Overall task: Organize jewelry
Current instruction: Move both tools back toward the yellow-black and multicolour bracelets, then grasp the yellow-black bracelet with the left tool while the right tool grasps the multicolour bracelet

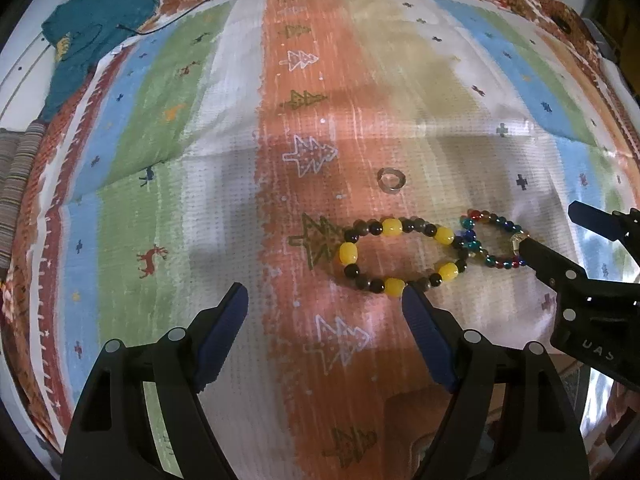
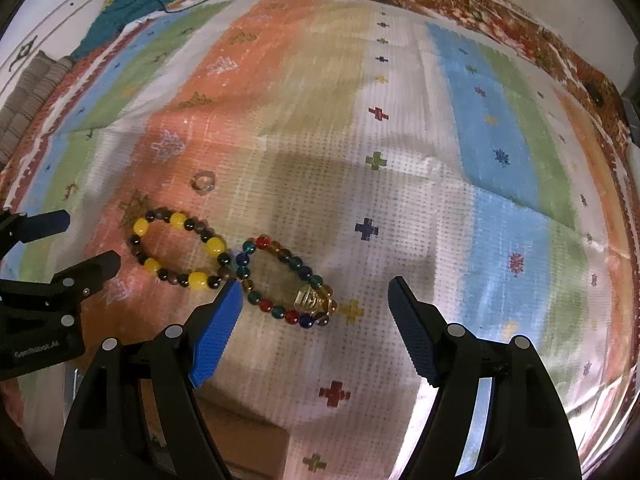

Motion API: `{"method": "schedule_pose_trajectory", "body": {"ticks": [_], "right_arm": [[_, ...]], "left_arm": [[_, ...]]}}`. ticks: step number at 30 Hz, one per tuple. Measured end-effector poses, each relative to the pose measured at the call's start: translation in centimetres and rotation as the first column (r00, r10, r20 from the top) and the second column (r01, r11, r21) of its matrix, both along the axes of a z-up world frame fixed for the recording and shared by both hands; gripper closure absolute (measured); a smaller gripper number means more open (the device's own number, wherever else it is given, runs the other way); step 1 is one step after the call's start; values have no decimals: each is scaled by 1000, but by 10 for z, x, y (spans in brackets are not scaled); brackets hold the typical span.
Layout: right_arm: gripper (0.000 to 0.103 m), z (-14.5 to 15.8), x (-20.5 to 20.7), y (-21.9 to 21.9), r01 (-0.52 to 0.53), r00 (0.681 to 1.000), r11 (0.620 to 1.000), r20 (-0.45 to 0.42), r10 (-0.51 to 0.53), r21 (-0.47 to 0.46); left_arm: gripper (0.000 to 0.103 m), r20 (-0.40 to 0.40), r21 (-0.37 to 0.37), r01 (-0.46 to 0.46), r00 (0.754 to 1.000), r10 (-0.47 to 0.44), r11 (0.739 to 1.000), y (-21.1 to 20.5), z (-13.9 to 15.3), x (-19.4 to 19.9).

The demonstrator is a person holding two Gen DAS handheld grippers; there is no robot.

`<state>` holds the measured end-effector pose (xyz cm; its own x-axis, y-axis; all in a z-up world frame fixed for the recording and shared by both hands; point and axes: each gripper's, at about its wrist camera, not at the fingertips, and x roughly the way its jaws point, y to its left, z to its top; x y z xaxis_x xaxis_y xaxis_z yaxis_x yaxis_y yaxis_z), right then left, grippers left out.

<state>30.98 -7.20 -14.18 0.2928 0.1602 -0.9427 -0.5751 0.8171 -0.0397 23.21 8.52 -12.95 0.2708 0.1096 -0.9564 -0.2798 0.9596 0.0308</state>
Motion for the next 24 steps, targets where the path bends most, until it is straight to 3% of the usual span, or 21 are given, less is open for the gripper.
{"method": "schedule_pose_trajectory", "body": {"ticks": [14, 24], "right_arm": [[28, -20, 10, 11, -19, 1000, 999, -10, 19, -43], [28, -38, 17, 16, -36, 999, 997, -21, 34, -73]], "left_arm": [[28, -41, -8, 2, 999, -2, 1000, 5, -27, 23], [39, -65, 25, 18, 998, -16, 1000, 5, -39, 30]]}}
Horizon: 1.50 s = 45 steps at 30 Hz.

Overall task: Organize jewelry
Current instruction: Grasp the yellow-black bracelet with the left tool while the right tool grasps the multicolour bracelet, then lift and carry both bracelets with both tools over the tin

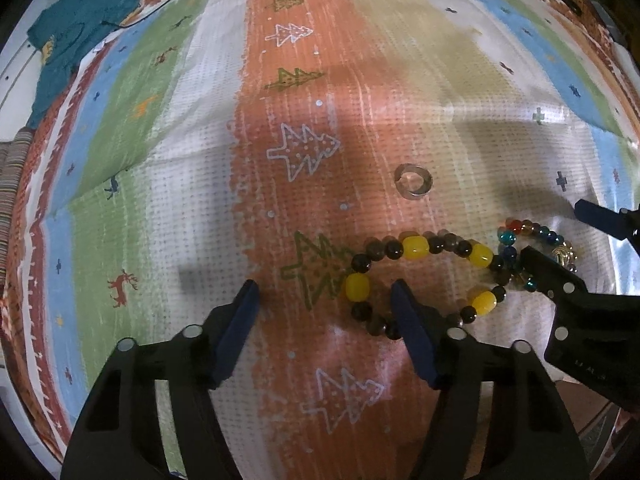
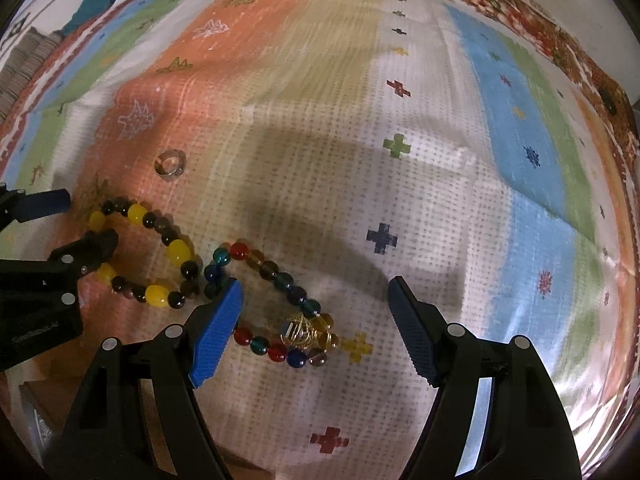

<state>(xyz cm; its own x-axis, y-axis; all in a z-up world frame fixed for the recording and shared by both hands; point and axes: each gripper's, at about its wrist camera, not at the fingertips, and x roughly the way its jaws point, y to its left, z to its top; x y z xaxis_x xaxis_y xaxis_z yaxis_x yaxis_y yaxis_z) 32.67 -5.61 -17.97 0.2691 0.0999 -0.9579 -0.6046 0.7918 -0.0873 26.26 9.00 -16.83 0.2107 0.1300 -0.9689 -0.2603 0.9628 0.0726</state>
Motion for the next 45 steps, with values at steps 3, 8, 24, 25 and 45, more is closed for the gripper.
{"method": "schedule_pose_trajectory", "body": {"ticks": [3, 8, 24, 25, 45], "right_arm": [[31, -1, 2, 2, 1, 1000, 1000, -1, -1, 0], [62, 1, 3, 0, -4, 1000, 1000, 4, 4, 10], [92, 29, -2, -12, 28, 999, 994, 15, -30, 105], [92, 31, -3, -13, 31, 999, 993, 16, -33, 112], [92, 84, -27, -29, 33, 991, 980, 124, -58, 195]], "left_arm": [[50, 5, 3, 6, 1000, -6, 1000, -1, -1, -1], [73, 6, 7, 13, 1000, -13, 1000, -3, -1, -1], [92, 112, -103, 10, 994, 2, 995, -17, 49, -16], [92, 113, -124, 5, 994, 9, 992, -17, 51, -17], [92, 206, -82, -4, 978, 21, 997, -24, 92, -36]]}}
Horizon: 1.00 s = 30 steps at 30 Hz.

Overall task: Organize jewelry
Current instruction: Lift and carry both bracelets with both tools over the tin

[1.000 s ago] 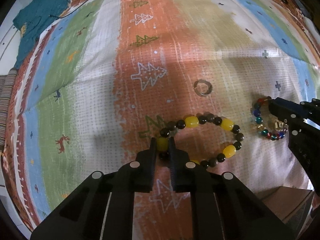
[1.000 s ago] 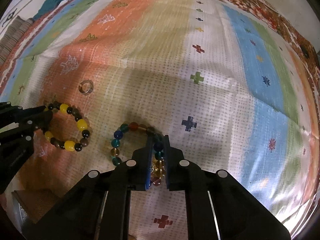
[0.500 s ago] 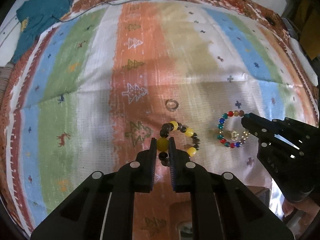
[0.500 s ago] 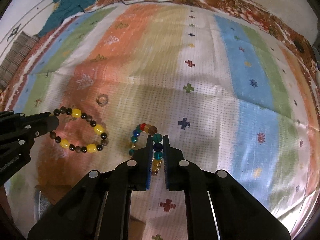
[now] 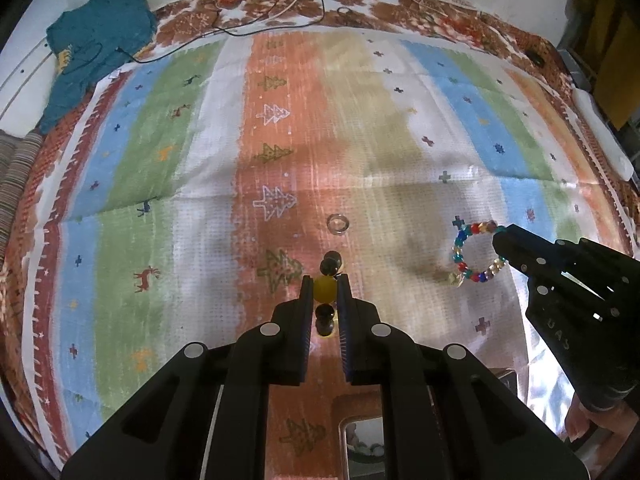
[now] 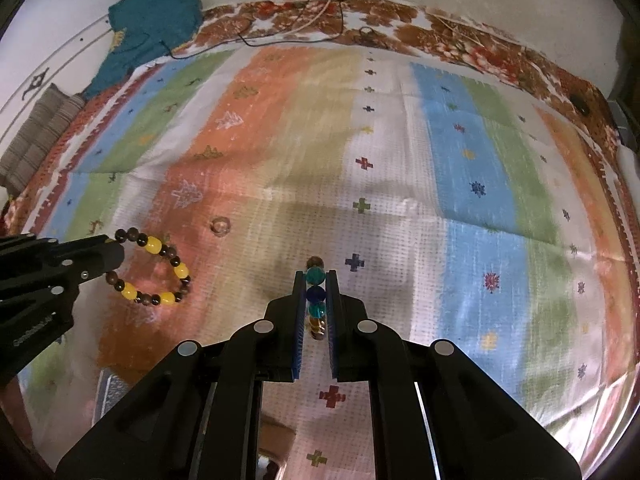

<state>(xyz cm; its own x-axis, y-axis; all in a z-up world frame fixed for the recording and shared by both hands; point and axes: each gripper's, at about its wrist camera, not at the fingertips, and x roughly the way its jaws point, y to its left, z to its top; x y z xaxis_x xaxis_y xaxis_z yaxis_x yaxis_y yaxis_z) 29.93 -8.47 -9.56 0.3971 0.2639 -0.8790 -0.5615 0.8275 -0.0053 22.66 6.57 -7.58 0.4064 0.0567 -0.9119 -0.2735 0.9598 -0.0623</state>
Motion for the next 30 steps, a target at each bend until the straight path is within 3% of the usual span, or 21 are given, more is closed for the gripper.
{"method": "schedule_pose_trajectory", "body": {"ticks": [30], "right_arm": [[92, 54, -51, -16, -27, 995, 994, 102, 16, 110]], "left_arm": [[92, 167, -18, 36, 986, -32, 999, -22, 61, -52]]}}
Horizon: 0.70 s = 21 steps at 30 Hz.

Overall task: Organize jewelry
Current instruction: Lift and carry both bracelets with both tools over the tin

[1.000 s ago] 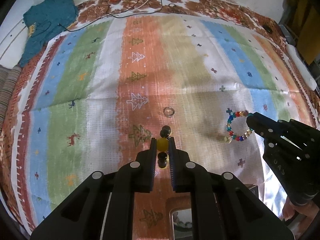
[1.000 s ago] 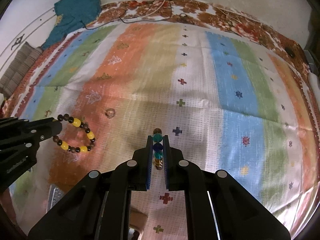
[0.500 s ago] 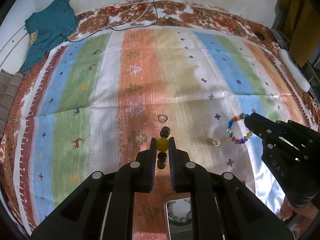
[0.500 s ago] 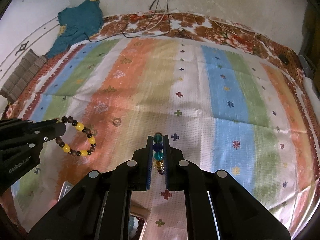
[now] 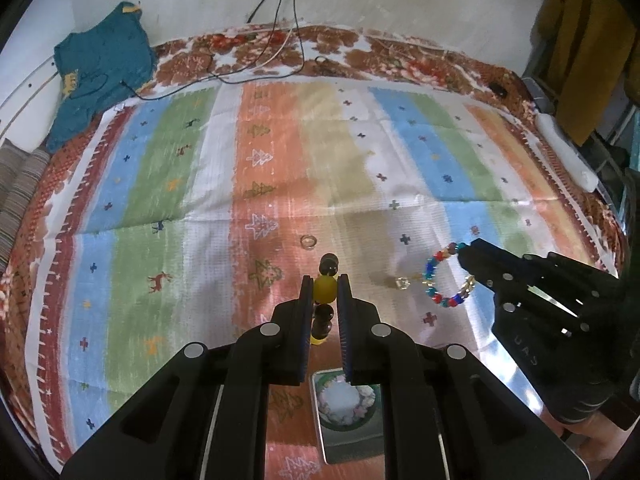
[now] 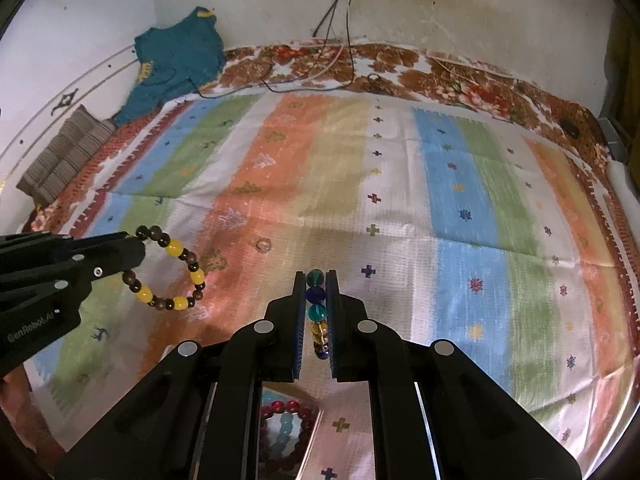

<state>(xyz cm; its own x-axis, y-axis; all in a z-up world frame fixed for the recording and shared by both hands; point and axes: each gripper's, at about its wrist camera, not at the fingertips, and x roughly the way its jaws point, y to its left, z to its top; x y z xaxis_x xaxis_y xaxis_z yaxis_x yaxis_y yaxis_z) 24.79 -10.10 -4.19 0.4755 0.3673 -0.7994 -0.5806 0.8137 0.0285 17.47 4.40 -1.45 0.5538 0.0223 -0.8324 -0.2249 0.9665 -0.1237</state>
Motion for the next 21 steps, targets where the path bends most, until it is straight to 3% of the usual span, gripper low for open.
{"method": "schedule_pose_trajectory", "body": {"ticks": [21], "right_arm": [[92, 23, -53, -17, -64, 996, 997, 62, 61, 49]], "left_arm": [[92, 97, 7, 57, 994, -58, 998, -27, 26, -52]]}}
